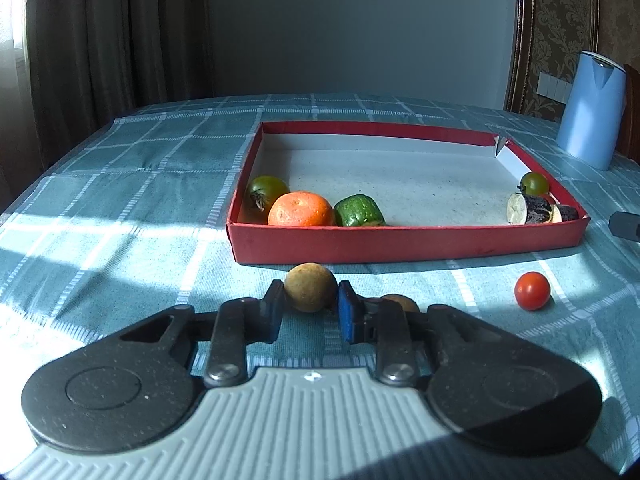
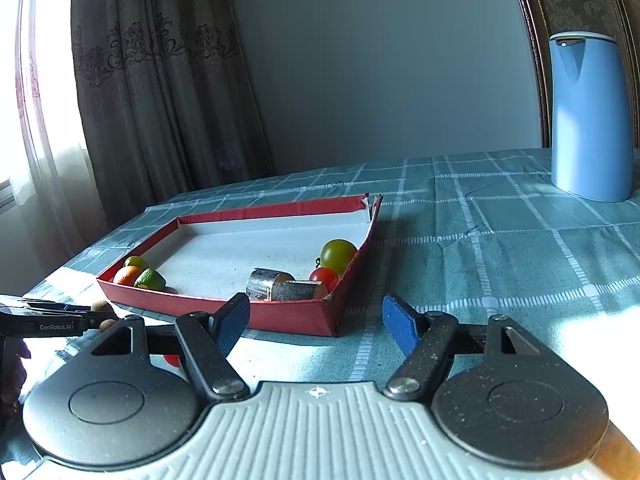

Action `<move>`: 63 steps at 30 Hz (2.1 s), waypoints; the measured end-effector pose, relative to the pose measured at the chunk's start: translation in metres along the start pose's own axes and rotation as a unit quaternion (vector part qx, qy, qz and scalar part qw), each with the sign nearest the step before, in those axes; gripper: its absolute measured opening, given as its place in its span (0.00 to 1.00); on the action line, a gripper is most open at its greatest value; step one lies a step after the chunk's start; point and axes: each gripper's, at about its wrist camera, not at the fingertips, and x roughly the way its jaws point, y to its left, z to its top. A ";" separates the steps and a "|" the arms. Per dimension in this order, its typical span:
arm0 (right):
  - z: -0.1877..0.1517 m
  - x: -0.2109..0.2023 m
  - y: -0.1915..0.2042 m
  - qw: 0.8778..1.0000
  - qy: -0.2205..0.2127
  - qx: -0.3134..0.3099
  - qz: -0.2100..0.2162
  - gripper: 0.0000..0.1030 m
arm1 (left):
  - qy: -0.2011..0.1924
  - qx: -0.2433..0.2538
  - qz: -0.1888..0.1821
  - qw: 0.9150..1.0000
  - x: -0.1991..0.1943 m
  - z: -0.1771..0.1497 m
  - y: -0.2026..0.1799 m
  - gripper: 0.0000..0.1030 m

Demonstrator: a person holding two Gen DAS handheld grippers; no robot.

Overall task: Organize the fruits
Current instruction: 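Grasp the brown kiwi with the left gripper, then lower the kiwi into the box beside the orange, open the left gripper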

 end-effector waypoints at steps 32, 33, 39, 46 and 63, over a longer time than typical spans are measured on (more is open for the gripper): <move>-0.019 0.000 0.023 0.997 0.064 0.022 -0.030 0.80 | -0.069 0.004 0.073 0.995 0.019 0.062 -0.030 0.25; -0.019 0.000 0.023 0.997 0.063 0.022 -0.029 0.80 | -0.065 0.003 0.078 0.995 0.025 0.065 -0.029 0.25; -0.019 0.000 0.021 0.997 0.063 0.027 -0.024 0.80 | -0.050 0.008 0.092 0.995 0.049 0.071 -0.031 0.25; -0.020 -0.001 0.019 0.997 0.060 0.035 -0.016 0.80 | -0.032 0.005 0.095 0.995 0.068 0.071 -0.029 0.25; -0.020 -0.001 0.015 0.997 0.057 0.048 -0.007 0.80 | -0.043 0.004 0.095 0.995 0.064 0.069 -0.031 0.35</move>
